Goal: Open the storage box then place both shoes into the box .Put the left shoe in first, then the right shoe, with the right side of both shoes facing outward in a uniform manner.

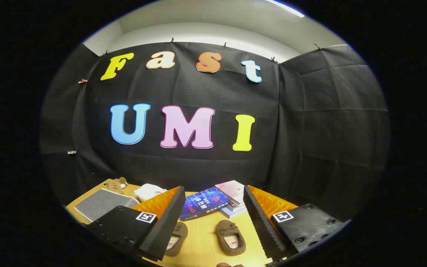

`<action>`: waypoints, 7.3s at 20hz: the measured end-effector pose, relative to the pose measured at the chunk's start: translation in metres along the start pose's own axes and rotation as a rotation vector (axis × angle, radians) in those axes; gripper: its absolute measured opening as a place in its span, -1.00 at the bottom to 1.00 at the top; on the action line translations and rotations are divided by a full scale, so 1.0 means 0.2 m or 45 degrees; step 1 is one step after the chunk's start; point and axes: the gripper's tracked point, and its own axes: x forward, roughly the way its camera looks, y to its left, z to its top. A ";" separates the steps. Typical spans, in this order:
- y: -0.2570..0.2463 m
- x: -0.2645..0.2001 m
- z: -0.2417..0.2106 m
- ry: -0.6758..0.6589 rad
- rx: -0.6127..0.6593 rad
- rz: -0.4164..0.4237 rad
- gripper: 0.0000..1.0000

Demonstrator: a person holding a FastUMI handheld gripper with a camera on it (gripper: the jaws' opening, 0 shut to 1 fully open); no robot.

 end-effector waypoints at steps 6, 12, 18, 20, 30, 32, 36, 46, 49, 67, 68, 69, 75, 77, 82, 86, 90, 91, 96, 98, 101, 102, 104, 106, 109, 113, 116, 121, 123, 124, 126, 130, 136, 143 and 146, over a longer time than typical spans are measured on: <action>0.15 0.01 -0.02 0.029 -0.035 0.011 0.95; 0.24 -0.02 -0.09 0.077 -0.047 0.069 0.95; 0.20 0.01 -0.17 0.130 -0.011 0.098 0.95; 0.17 0.03 -0.17 0.135 0.003 0.094 0.95; 0.11 0.13 -0.27 0.224 0.094 0.160 0.95; 0.17 0.16 -0.30 0.260 0.141 0.223 0.95; 0.29 0.21 -0.42 0.348 0.190 0.357 0.97; 0.81 0.16 -0.92 0.800 0.546 0.785 0.97; 0.97 0.12 -1.02 0.899 0.615 0.916 0.97; 1.43 -0.01 -1.16 1.343 1.378 1.348 0.94; 1.44 -0.02 -1.15 1.349 1.393 1.358 0.92; 1.44 -0.03 -1.15 1.363 1.406 1.368 0.92; 1.49 -0.10 -1.12 1.485 1.508 1.408 0.26; 1.51 -0.12 -1.11 1.545 1.546 1.403 0.06; 1.52 -0.10 -1.07 1.588 1.572 1.326 -0.56; 1.55 -0.07 -1.01 1.545 1.555 1.275 -0.87; 1.58 -0.07 -0.96 1.519 1.470 1.248 -0.90; 1.56 -0.04 -0.91 1.486 1.466 1.233 -0.90; 1.63 0.01 -0.61 1.361 1.434 1.270 -0.90; 1.71 0.01 -0.49 1.326 1.397 1.306 -0.91; 1.86 0.00 -0.32 1.289 1.370 1.352 -0.90; 1.91 -0.02 -0.28 1.276 1.352 1.362 -0.90; 2.00 -0.04 -0.22 1.263 1.331 1.386 -0.90; 2.11 -0.05 -0.17 1.260 1.319 1.396 -0.90; 2.25 -0.07 -0.10 1.282 1.325 1.401 -0.90; 2.49 -0.11 -0.06 1.293 1.287 1.386 -0.90; 2.68 -0.12 -0.08 1.316 1.274 1.337 -0.90; 2.98 -0.16 -0.21 1.361 1.229 1.264 -0.90; 3.08 -0.17 -0.27 1.378 1.226 1.232 -0.90; 3.13 -0.17 -0.30 1.383 1.225 1.223 -0.90; 3.23 -0.18 -0.38 1.392 1.198 1.198 -0.89; 3.36 -0.21 -0.56 1.406 1.107 1.167 -0.88; 3.36 -0.18 -0.79 1.387 0.902 1.094 -0.23; 3.03 -0.15 -0.70 1.168 0.701 1.094 0.96; 2.80 -0.07 -0.63 1.080 0.638 1.024 0.96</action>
